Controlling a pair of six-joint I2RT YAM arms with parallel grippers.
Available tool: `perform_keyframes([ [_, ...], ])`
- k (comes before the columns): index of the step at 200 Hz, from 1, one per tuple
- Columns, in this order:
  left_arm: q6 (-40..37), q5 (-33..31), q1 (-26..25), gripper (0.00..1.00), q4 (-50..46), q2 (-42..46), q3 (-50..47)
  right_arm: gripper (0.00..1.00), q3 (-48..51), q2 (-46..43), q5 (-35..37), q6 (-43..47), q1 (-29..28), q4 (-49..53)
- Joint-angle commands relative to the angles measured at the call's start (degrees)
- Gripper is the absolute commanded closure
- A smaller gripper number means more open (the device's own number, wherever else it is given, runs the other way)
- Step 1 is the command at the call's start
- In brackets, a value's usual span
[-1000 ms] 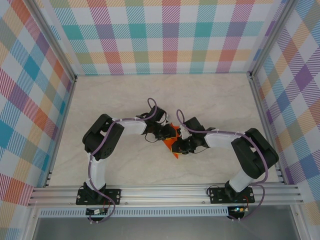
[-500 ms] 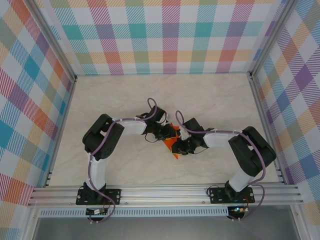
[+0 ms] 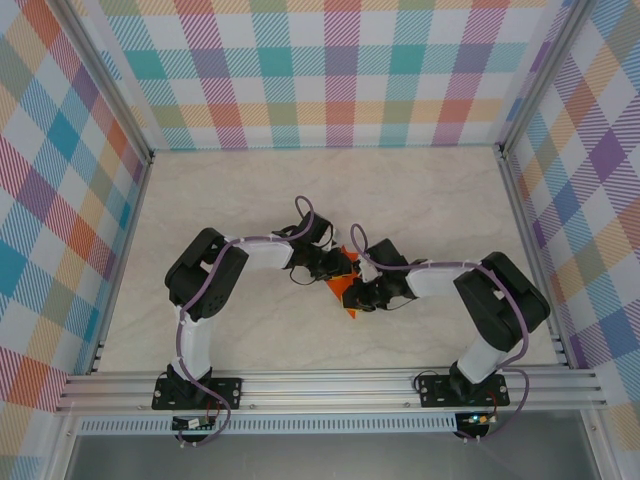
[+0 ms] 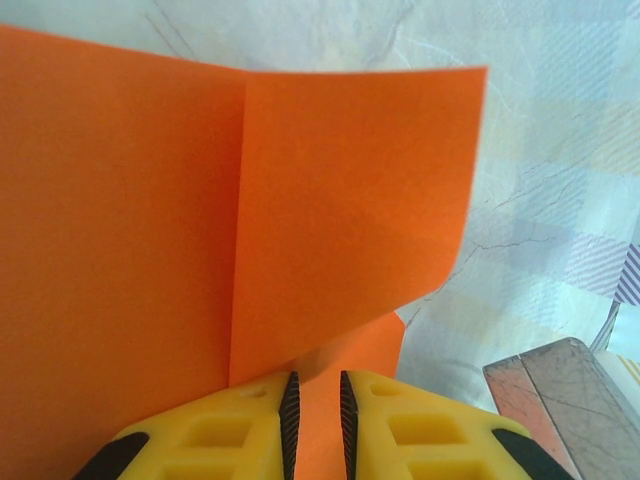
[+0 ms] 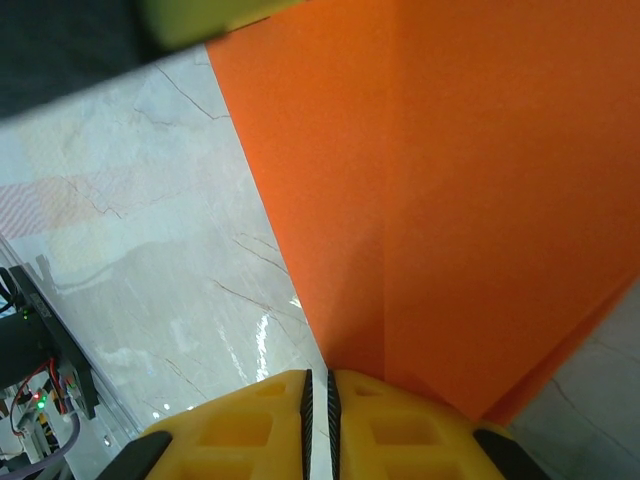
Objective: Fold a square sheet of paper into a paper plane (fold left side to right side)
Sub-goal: Fourth fold the wing at the center of the table.
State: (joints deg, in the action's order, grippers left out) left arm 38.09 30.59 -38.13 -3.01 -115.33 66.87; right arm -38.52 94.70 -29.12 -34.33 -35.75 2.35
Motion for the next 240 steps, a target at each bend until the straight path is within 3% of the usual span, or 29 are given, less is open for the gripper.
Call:
perform_keyframes([
  [1, -0.5, -2.8, -0.9, 0.79, -4.1, -1.4, -1.5, 0.85, 2.9, -0.5, 1.7, 0.0, -1.2, 4.8],
  [70, -0.6, -3.1, -0.9, 0.79, -4.5, -1.7, -1.4, 0.91, 3.6, -1.8, 1.4, 3.0, -2.3, 9.1],
  [240, -0.7, -3.4, -0.8, 0.79, -5.2, -2.1, -0.7, 0.91, 4.5, -5.3, 2.7, 5.7, -2.3, 16.0],
])
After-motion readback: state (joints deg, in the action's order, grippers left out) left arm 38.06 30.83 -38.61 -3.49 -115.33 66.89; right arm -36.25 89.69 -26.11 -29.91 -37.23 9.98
